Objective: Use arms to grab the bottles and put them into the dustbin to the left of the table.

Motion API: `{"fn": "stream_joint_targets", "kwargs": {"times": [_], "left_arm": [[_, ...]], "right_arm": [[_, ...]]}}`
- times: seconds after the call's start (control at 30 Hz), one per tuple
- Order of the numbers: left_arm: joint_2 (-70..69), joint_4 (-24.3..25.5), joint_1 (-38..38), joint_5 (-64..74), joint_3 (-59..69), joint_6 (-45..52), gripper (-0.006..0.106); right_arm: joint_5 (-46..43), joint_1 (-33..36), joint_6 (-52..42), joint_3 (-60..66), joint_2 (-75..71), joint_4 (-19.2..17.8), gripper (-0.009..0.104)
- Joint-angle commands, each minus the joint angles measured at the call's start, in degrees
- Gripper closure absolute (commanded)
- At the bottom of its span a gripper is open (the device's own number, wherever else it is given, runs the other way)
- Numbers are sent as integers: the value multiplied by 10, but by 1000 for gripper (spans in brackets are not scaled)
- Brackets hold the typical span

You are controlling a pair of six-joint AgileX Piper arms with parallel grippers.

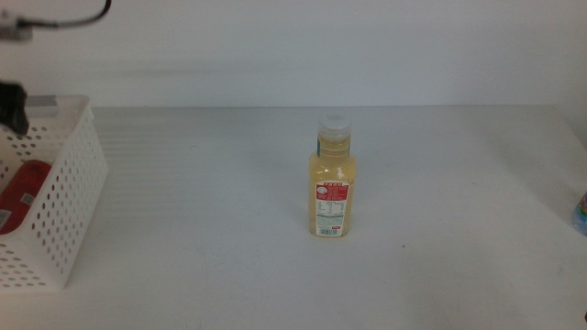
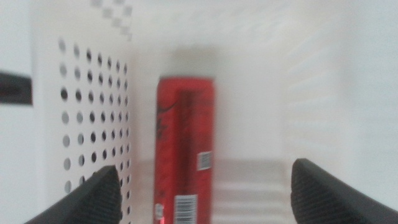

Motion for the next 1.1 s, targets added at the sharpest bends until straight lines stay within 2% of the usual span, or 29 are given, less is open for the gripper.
{"fn": "stream_joint_targets", "kwargs": {"times": [0.0,0.17,0.3,0.53,0.7,1.07], "left_arm": [[-63,-17,-22,-17,-17,-8,10],[-134,-17,-92,-29,-12,-30,12],[-200,-17,-155,-80,40,-32,15],[-334,-20,-271,-262,222,-36,18],[-407,-23,-326,-371,355,-36,18],[-520,-91,-395,-537,589,-36,18]], "right_arm": [[-42,-3,-7,-4,-16,-3,18],[-42,-3,-7,-4,-16,-3,18],[-42,-3,-7,-4,-16,-3,18],[-42,-3,-7,-4,-16,-3,18],[-42,-3,-7,-4,-16,-3,18],[-42,-3,-7,-4,-16,-3,18]]}}
